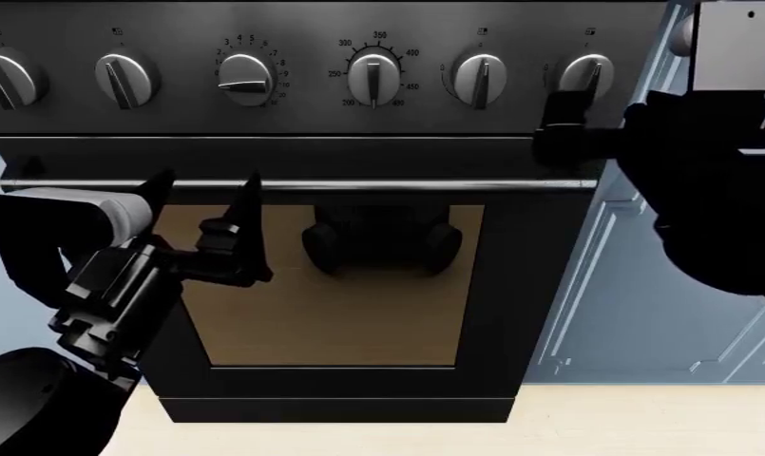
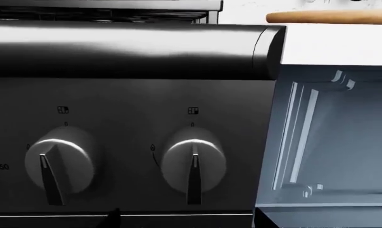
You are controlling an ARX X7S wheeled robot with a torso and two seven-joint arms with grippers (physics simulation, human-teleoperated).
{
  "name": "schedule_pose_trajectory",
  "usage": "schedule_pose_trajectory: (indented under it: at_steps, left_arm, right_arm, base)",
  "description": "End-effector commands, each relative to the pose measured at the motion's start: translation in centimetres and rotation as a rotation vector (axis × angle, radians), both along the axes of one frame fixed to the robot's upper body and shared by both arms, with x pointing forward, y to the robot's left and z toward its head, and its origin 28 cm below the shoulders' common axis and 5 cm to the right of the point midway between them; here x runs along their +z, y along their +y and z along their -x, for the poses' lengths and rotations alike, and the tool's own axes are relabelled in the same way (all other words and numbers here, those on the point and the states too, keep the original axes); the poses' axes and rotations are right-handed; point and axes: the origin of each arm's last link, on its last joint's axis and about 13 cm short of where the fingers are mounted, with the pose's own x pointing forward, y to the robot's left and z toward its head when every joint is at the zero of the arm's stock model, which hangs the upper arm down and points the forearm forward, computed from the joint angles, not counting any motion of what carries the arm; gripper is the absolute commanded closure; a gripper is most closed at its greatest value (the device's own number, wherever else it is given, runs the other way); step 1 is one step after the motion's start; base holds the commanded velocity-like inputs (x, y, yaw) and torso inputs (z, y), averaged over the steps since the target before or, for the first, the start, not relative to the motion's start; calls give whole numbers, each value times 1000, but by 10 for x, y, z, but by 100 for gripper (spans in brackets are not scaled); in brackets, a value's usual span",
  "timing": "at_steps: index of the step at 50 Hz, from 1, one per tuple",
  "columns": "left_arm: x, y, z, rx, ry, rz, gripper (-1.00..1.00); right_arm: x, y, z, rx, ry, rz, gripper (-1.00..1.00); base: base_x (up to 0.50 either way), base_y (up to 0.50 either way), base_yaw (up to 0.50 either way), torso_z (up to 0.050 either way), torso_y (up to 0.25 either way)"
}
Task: Pick the croissant and place it on the pan. Then turn on the stove to warm the croissant.
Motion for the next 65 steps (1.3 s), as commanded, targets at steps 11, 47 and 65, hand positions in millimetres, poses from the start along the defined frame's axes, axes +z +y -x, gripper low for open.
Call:
schedule_pose_trajectory:
  at_steps: [11,47,65]
  left_arm:
    - [0,0,0,1,4,-1,-100]
    - [-4,3,-4,12,20,9,-100]
    - [-4,3,-4,15,20,11,-100]
  right_arm:
    - [-5,-2,-9,-11,16,-2,-100]
    - [-8,-2,-27,-20,19,15,-100]
    - [-7,-3,-32,-27,18,23,-100]
  base:
    - [0,0,0,0,0]
    - [0,0,0,0,0]
    - [0,0,0,0,0]
